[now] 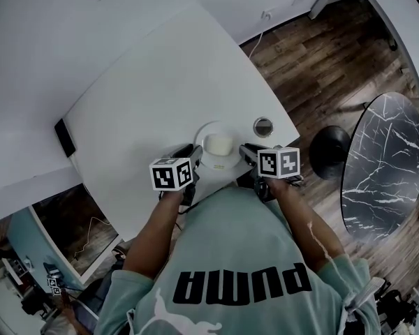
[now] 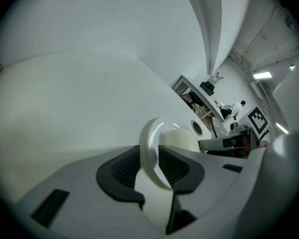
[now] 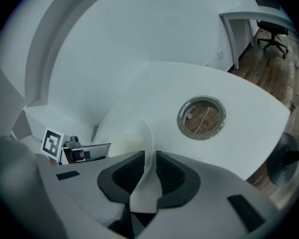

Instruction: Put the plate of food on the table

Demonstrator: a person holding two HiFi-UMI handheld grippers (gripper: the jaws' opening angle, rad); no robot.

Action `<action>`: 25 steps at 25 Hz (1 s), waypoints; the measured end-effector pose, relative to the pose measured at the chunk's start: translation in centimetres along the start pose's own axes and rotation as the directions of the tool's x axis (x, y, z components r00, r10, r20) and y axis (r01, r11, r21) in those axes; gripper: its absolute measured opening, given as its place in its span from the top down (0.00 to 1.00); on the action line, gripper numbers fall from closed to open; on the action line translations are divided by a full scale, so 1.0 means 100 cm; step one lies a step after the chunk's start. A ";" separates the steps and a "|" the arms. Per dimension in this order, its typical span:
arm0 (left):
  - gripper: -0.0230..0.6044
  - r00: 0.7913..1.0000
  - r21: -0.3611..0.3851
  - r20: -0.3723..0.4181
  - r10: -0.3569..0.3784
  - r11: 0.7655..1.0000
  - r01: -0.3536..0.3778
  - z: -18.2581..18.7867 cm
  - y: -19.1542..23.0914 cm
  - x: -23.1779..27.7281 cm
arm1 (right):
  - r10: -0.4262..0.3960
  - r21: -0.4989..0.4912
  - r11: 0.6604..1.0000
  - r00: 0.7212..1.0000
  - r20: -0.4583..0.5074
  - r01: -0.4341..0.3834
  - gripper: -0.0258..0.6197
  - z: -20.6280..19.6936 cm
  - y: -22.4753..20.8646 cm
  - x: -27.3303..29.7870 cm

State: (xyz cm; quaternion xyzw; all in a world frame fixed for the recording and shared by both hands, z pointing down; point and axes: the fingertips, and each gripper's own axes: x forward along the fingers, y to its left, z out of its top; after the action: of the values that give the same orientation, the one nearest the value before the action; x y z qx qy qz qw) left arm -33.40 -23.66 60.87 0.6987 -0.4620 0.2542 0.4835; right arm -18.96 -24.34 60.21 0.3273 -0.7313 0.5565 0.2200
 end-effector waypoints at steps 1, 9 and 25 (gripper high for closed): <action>0.78 1.000 -0.004 0.002 -0.003 1.000 0.003 0.000 0.000 0.000 | 0.010 0.013 1.000 1.000 0.001 -0.010 0.87 0.000 0.000 0.000; 0.86 0.998 -0.077 0.007 -0.056 0.995 0.057 -0.005 -0.002 0.001 | 0.045 0.060 0.997 0.999 0.002 -0.045 0.88 -0.001 0.002 0.005; 0.89 0.991 -0.098 0.064 -0.118 0.987 0.124 -0.013 -0.014 -0.031 | 0.026 0.067 0.997 0.997 0.072 -0.031 0.90 -0.016 0.022 -0.017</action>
State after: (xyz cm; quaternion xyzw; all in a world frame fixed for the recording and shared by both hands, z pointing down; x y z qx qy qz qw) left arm -33.40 -21.13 58.29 0.7069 -0.4449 0.1804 0.5194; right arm -19.47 -22.02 57.99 0.3437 -0.7239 0.5722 0.1744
